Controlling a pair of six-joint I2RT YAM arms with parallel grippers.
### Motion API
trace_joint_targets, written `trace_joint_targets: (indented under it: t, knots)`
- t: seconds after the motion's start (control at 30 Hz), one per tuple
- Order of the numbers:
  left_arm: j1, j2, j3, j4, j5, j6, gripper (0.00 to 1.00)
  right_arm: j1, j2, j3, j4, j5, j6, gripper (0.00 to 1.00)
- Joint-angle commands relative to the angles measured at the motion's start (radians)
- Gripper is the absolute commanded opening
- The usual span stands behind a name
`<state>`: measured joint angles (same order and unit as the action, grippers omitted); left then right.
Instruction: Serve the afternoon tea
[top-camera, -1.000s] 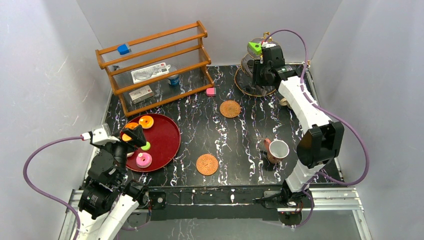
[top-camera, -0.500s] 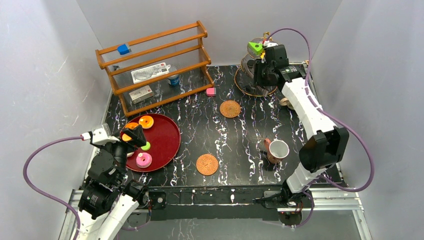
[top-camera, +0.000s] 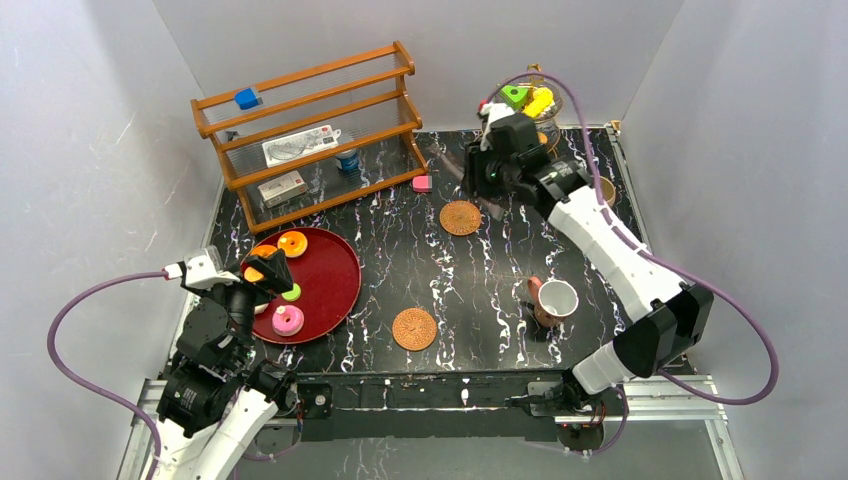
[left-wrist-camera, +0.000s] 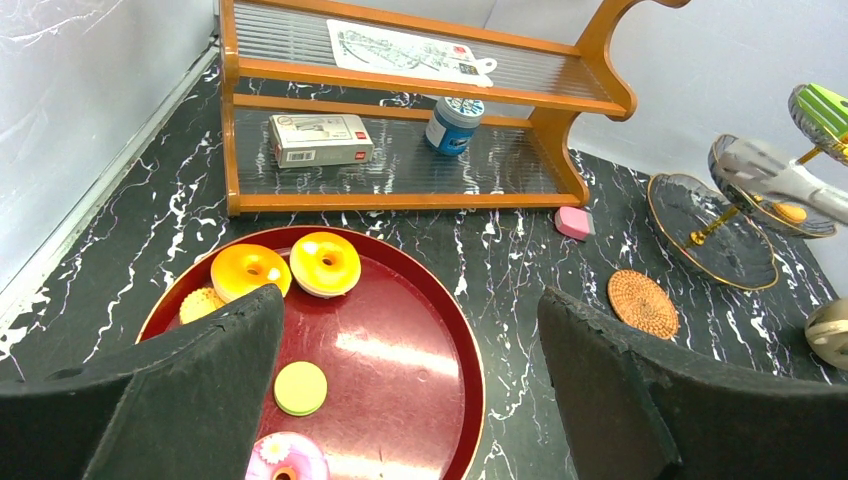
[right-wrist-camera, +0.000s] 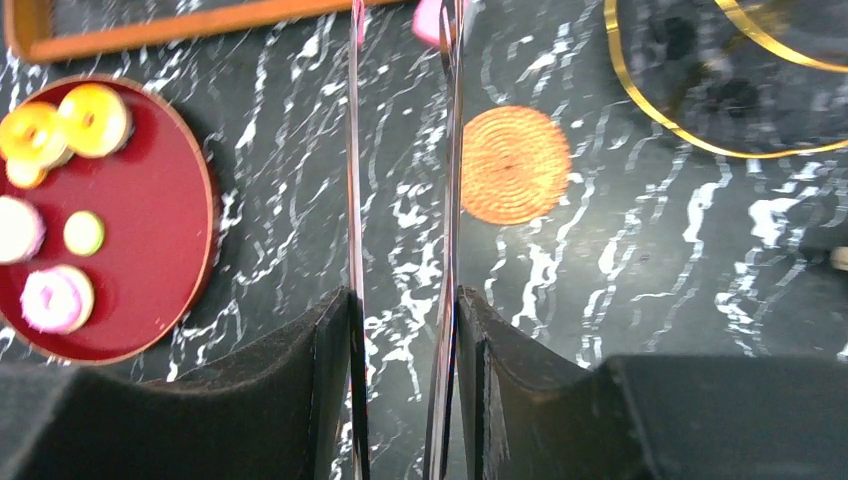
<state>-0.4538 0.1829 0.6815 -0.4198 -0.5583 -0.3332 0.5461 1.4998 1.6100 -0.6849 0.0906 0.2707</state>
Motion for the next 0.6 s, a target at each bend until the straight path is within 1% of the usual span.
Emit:
trace_joint_targets:
  t: [0.0, 0.17, 0.3, 0.4, 0.57]
  knots:
    - [-0.003, 0.01, 0.004, 0.023, -0.004, 0.006, 0.95, 0.121, -0.036, -0.062, 0.136, 0.035, 0.066, 0.49]
    - [-0.003, -0.001, 0.003, 0.022, -0.011, 0.006, 0.95, 0.239, -0.012, -0.127, 0.264, 0.009, 0.147, 0.49]
    - [-0.003, -0.003, 0.001, 0.025, -0.022, 0.008, 0.95, 0.31, 0.017, -0.167, 0.37, 0.0, 0.198, 0.48]
    - [-0.003, 0.003, 0.002, 0.026, -0.022, 0.009, 0.95, 0.354, 0.059, -0.167, 0.418, 0.005, 0.225, 0.48]
    - [-0.004, 0.004, 0.007, 0.02, -0.019, 0.009, 0.95, 0.403, 0.151, -0.133, 0.458, -0.033, 0.279, 0.49]
